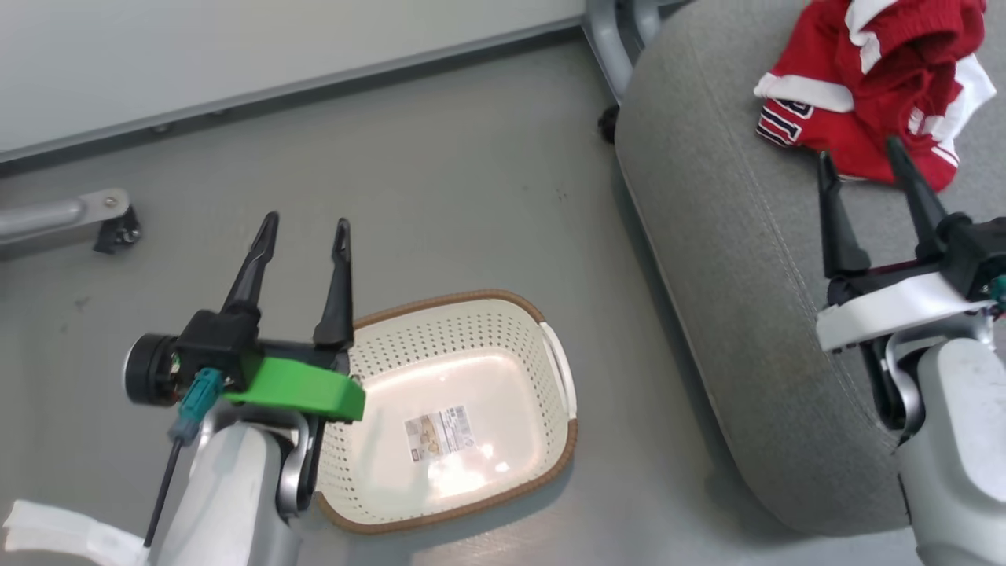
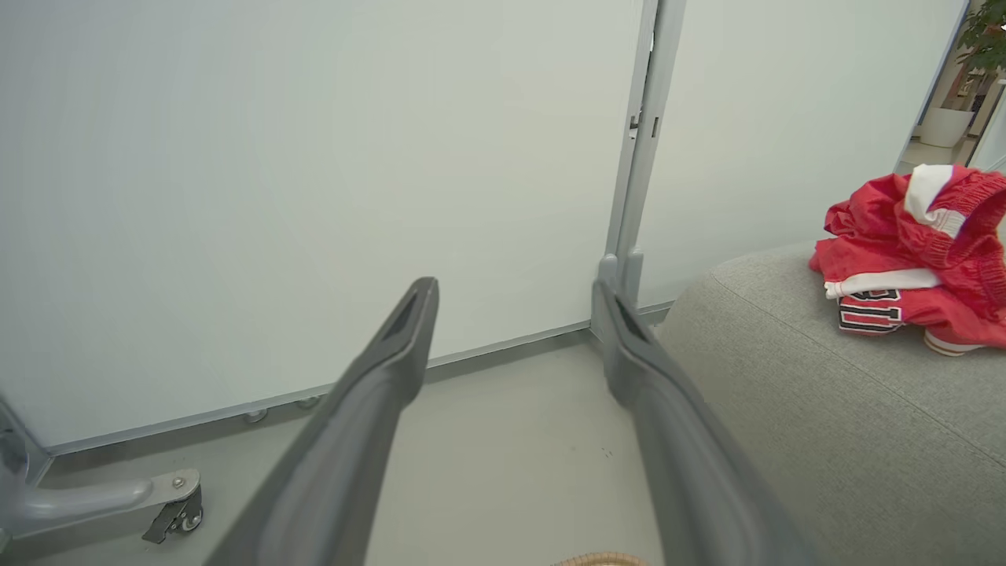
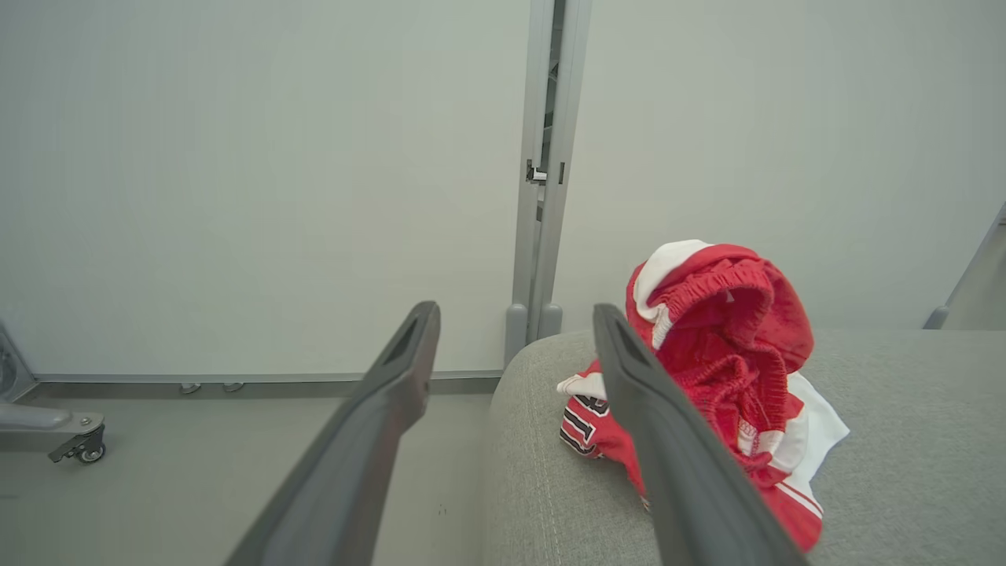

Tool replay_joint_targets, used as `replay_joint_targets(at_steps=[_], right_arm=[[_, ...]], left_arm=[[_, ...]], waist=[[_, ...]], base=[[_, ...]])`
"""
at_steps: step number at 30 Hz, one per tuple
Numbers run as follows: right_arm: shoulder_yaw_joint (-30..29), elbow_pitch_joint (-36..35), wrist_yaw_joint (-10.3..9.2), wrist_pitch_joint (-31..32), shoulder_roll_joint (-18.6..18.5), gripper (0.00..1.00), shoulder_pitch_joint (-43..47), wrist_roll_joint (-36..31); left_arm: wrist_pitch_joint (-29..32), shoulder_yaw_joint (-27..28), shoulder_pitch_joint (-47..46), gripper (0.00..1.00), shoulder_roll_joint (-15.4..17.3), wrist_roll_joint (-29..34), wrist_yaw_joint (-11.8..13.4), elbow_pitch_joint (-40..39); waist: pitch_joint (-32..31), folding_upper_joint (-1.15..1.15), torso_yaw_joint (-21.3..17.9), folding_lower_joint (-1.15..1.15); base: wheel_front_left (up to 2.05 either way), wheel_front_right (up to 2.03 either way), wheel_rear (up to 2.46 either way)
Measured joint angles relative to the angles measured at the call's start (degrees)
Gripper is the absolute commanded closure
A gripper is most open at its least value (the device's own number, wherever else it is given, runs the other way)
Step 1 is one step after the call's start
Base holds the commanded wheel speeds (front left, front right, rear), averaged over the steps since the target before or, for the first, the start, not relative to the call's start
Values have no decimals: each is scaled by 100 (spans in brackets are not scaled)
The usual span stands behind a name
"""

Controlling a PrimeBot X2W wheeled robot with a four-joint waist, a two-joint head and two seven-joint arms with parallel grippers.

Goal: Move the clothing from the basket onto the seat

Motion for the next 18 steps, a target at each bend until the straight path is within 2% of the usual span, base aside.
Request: replay_joint_targets(at_steps=[10, 18], right_arm=[[191, -198, 0, 0, 365, 0, 530, 7], [272, -368, 0, 0, 582, 0, 1070, -56]], left_arm=[[0, 676, 683, 0, -51, 58, 1, -164], [0, 1009, 1135, 0, -89, 152, -23, -342]], waist=[[-513, 0, 496, 0], [-896, 0, 740, 0]], base=[[0, 0, 0], [0, 0, 0]])
